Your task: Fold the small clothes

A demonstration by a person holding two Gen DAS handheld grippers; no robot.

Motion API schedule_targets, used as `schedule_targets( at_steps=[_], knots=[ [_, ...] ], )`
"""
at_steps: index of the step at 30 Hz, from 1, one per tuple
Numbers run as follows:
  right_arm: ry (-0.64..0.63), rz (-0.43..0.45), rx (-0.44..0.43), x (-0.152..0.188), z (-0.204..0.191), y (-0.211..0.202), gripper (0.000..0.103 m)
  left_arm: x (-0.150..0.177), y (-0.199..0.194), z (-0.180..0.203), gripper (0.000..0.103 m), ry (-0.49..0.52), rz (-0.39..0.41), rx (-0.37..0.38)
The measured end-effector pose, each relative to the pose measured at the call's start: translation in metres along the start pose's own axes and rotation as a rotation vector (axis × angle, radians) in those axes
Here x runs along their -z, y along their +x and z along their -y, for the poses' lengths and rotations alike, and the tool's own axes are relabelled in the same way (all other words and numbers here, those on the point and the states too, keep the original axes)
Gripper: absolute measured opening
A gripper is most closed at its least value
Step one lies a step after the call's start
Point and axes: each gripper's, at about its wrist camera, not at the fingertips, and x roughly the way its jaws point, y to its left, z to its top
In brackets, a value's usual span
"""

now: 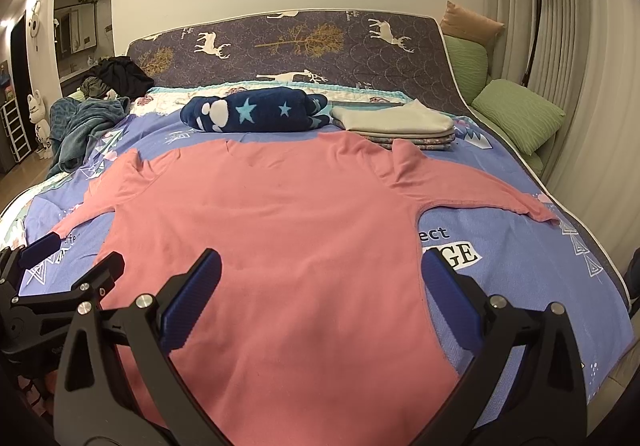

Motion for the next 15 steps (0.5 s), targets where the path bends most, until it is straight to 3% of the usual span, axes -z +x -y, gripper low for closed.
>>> schedule_targets(
  at_steps=[15],
  knots=[
    [-0.021,-0.003,0.010,-0.004,-0.008,0.002,0.101,0.002,0.002,-0.011,0.102,-0.021,0.005,0.026]
  ],
)
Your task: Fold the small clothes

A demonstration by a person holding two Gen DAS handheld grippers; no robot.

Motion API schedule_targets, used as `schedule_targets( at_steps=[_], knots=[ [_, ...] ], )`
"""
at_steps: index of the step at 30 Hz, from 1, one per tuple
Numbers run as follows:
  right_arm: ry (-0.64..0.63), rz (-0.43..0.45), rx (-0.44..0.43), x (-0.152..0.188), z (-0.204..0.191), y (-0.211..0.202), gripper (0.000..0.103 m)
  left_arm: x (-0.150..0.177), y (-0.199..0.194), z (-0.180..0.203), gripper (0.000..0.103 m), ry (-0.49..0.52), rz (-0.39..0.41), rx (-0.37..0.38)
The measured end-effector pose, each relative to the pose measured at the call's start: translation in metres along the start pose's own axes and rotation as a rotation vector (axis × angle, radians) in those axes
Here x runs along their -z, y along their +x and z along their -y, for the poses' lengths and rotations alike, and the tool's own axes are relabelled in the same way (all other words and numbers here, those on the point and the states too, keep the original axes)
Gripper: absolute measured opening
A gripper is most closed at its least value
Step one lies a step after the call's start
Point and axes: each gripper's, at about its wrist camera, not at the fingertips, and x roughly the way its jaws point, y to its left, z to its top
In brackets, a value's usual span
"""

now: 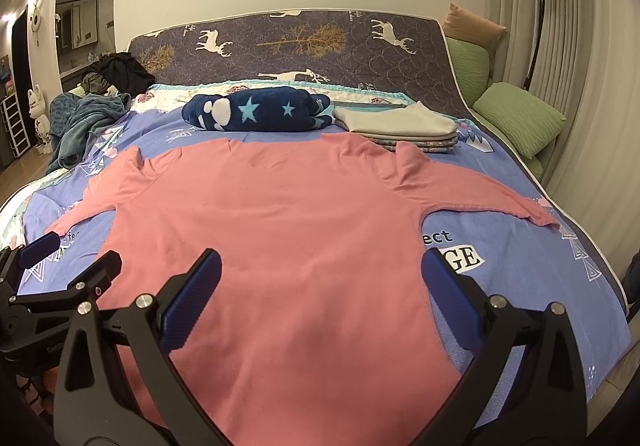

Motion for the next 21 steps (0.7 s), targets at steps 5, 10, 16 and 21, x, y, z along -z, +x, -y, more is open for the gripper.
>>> schedule_targets(
  at_steps=[5,10,16,21],
  knots=[
    [-0.008,-0.007,0.004,-0.001,-0.003,0.003,0.101,0.000,0.002,-0.005,0.102,-0.008,-0.003,0.000],
    [-0.021,-0.011,0.007,-0.002,-0.010,0.006,0.101,0.000,0.006,-0.011,0.102,-0.027,-0.013,0.003],
    [-0.040,-0.015,0.014,-0.005,-0.018,0.011,0.101,-0.002,0.012,-0.022,0.102,-0.045,-0.021,0.011],
    [-0.072,-0.024,0.022,-0.009,-0.026,0.020,0.101,-0.004,0.019,-0.047,0.102,-0.106,-0.037,0.065]
  ],
)
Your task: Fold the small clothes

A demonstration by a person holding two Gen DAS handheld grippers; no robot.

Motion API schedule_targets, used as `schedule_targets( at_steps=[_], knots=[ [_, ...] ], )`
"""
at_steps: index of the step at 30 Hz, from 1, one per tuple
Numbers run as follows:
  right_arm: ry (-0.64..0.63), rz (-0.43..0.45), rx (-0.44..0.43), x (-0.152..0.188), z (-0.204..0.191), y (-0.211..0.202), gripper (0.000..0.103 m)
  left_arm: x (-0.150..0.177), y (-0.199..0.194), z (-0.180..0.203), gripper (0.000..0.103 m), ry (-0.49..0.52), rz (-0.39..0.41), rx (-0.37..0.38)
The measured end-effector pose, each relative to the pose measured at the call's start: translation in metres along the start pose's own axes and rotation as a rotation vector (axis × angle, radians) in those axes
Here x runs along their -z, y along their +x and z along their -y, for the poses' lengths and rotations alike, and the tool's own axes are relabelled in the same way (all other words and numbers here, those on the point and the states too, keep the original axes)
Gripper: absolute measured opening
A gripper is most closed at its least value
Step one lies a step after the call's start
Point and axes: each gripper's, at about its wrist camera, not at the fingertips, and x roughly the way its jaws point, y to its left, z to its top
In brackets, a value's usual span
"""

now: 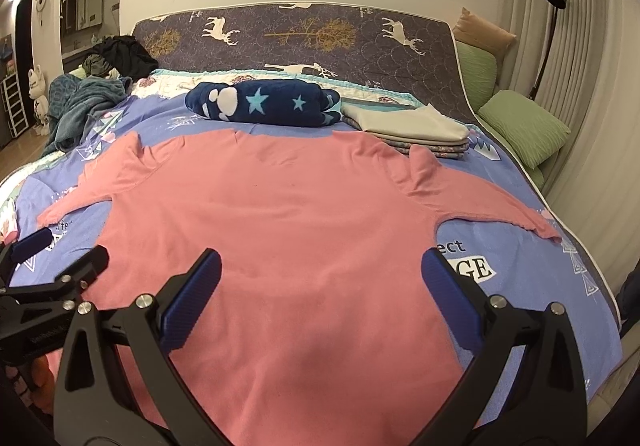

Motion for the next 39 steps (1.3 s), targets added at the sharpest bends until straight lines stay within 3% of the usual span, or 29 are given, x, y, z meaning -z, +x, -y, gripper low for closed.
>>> schedule_targets(
  at_steps=[4,7,12,15,18,22,24,25,27,29,32,34,39],
  knots=[
    [-0.016,-0.006,-0.034,-0.008,-0.001,0.010,0.101,-0.006,0.009,-0.056,0.102,-0.133,-0.017,0.003],
    [-0.007,-0.022,-0.057,-0.014,0.004,0.022,0.101,-0.004,0.013,-0.120,0.098,-0.278,-0.006,-0.071],
    [-0.002,-0.125,-0.120,-0.023,0.009,0.052,0.101,0.011,0.026,-0.242,0.075,-0.585,-0.027,-0.155],
    [-0.026,-0.150,-0.099,-0.026,0.002,0.067,0.101,0.015,0.045,-0.300,0.070,-0.738,-0.068,-0.148],
    [-0.050,-0.165,-0.089,-0.031,-0.009,0.083,0.101,0.018,0.070,-0.341,0.070,-0.870,-0.103,-0.079],
    [-0.081,-0.186,-0.093,-0.036,-0.025,0.101,0.101,0.019,0.100,-0.373,0.070,-0.987,-0.123,-0.081],
    [-0.102,-0.191,-0.090,-0.039,-0.033,0.108,0.101,0.018,0.111,-0.384,0.061,-1.028,-0.102,-0.085],
    [-0.108,-0.193,-0.090,-0.040,-0.036,0.112,0.101,0.017,0.115,-0.388,0.055,-1.043,-0.092,-0.086],
    [-0.112,-0.201,-0.092,-0.042,-0.039,0.118,0.101,0.015,0.126,-0.398,0.024,-1.071,-0.085,-0.086],
    [-0.108,-0.209,-0.096,-0.044,-0.040,0.123,0.101,0.013,0.133,-0.407,0.002,-1.099,-0.081,-0.084],
    [-0.101,-0.209,-0.096,-0.045,-0.040,0.124,0.101,-0.004,0.119,-0.398,0.002,-1.085,-0.035,-0.114],
    [-0.100,-0.202,-0.095,-0.045,-0.037,0.123,0.101,-0.033,0.101,-0.376,0.002,-0.982,0.020,-0.130],
    [-0.073,-0.185,-0.086,-0.048,-0.025,0.120,0.101,-0.111,0.059,-0.287,0.002,-0.705,0.125,-0.039]
  ],
)
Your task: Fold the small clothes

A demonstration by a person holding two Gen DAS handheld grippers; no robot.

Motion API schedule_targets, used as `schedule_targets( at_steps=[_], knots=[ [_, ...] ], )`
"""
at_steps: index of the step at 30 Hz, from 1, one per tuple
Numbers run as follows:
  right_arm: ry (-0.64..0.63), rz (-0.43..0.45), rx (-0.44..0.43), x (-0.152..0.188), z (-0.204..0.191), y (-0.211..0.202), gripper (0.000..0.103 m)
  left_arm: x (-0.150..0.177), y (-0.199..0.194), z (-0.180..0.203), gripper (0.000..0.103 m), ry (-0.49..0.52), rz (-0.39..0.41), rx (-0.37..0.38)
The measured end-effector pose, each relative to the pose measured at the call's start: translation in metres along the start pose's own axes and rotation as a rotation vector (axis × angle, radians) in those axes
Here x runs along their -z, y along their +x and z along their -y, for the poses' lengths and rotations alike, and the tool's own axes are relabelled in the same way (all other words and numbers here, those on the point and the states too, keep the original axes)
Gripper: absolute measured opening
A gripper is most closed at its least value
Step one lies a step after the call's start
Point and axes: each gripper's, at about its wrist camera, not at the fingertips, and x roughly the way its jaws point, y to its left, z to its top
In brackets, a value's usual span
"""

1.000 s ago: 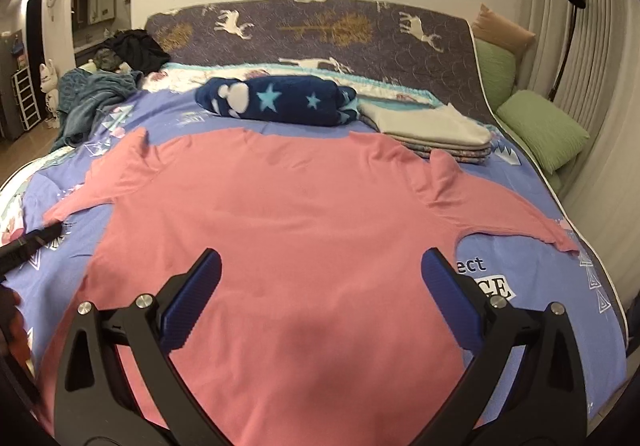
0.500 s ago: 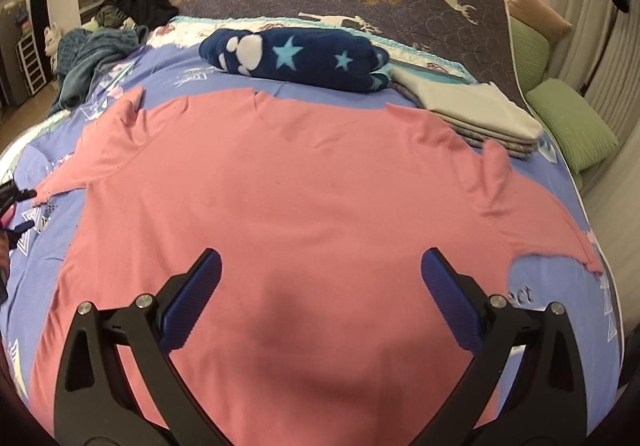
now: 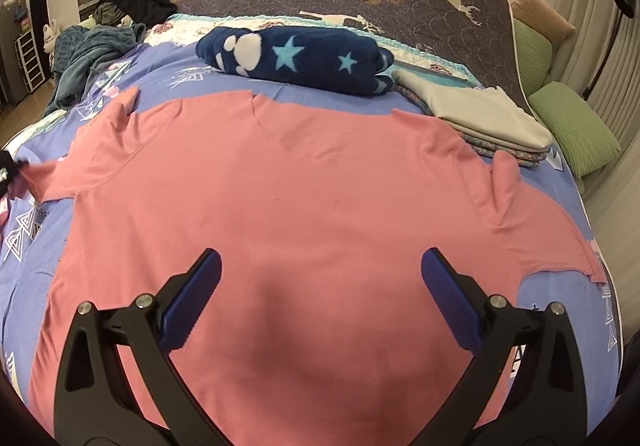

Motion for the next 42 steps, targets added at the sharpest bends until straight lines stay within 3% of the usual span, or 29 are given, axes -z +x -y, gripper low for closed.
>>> schedule_targets(
  at_steps=[5,9,12,17,20,22,24,28,32,36,39,42],
  knots=[
    [0.025,0.017,0.019,0.002,0.014,-0.010,0.101,0.041,-0.030,0.129,0.002,0.303,0.005,0.161],
    [0.048,0.041,0.025,0.006,0.031,-0.020,0.101,0.108,-0.032,0.216,0.002,0.533,-0.063,0.266],
    [0.062,0.057,0.029,0.009,0.045,-0.025,0.101,0.159,-0.026,0.260,0.002,0.657,-0.129,0.319],
    [0.095,0.067,0.028,0.015,0.070,-0.026,0.101,0.231,-0.003,0.298,0.002,0.796,-0.252,0.348],
    [0.114,0.065,0.023,0.018,0.085,-0.024,0.101,0.261,0.006,0.304,0.007,0.872,-0.293,0.336],
    [0.122,0.062,0.022,0.020,0.093,-0.021,0.101,0.275,0.011,0.307,0.046,0.896,-0.316,0.320],
    [0.128,0.054,0.020,0.022,0.099,-0.016,0.101,0.278,0.004,0.300,0.061,0.900,-0.285,0.308],
    [0.148,0.033,-0.009,0.026,0.108,-0.008,0.101,0.272,-0.014,0.282,0.073,0.956,-0.178,0.239],
    [0.132,-0.006,-0.072,0.024,0.109,0.001,0.101,0.259,-0.031,0.245,0.083,1.034,-0.040,0.073],
    [0.027,-0.016,-0.135,0.013,0.087,0.008,0.101,0.248,-0.025,0.206,0.083,1.048,-0.049,-0.051],
    [-0.053,-0.038,-0.228,-0.006,0.063,0.018,0.101,0.236,-0.009,0.183,0.083,0.990,-0.102,-0.119],
    [-0.077,-0.048,-0.266,-0.015,0.040,0.025,0.101,0.221,0.004,0.165,0.083,0.926,-0.139,-0.152]
  ],
)
